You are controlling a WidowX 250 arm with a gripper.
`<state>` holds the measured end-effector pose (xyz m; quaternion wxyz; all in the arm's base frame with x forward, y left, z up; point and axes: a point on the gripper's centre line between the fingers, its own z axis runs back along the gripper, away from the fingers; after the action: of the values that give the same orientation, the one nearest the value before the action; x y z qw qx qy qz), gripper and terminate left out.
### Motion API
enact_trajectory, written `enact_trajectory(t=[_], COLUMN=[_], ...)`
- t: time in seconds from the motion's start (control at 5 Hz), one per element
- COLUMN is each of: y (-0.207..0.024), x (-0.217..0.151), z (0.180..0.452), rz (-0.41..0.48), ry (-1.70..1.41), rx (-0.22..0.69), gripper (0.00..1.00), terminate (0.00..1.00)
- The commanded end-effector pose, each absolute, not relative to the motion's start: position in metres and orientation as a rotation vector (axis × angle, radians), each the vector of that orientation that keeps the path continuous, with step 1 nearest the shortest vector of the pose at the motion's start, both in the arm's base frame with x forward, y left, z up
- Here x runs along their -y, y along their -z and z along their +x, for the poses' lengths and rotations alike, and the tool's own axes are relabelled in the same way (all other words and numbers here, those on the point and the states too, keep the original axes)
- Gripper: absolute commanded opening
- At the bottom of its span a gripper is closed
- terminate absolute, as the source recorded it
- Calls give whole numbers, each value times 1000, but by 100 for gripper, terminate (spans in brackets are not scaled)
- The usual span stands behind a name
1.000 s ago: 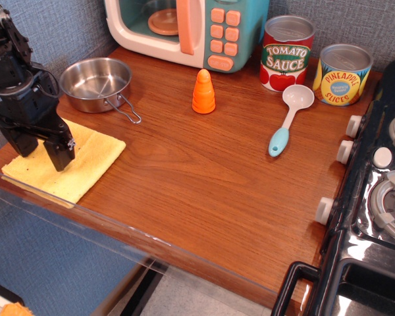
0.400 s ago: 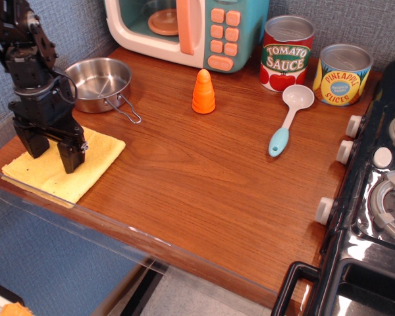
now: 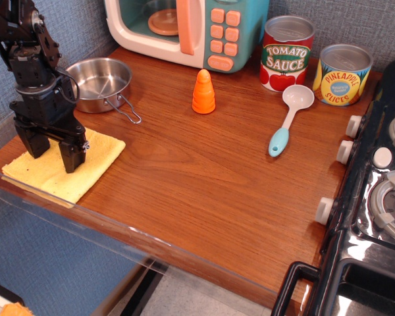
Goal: Move towel to lower right corner
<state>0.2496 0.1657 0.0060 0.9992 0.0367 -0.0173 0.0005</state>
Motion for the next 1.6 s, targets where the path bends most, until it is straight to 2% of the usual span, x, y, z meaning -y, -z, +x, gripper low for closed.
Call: enact_trajectory(t=[0.0,0.4,0.8,1.0,1.2,1.4], y=[-10,-11,-2,-4,-21,-63], x=[-118,-30,56,72,64,59], z=[253,266,269,271,280,291], rz=[46,-23,-23,-24,-30,-6], ry=[51,123,94,63,-10,18], rx=[49,96,44,37,59,125], gripper=[100,100,100,100,100,100], terminate=[0,0,0,0,0,0])
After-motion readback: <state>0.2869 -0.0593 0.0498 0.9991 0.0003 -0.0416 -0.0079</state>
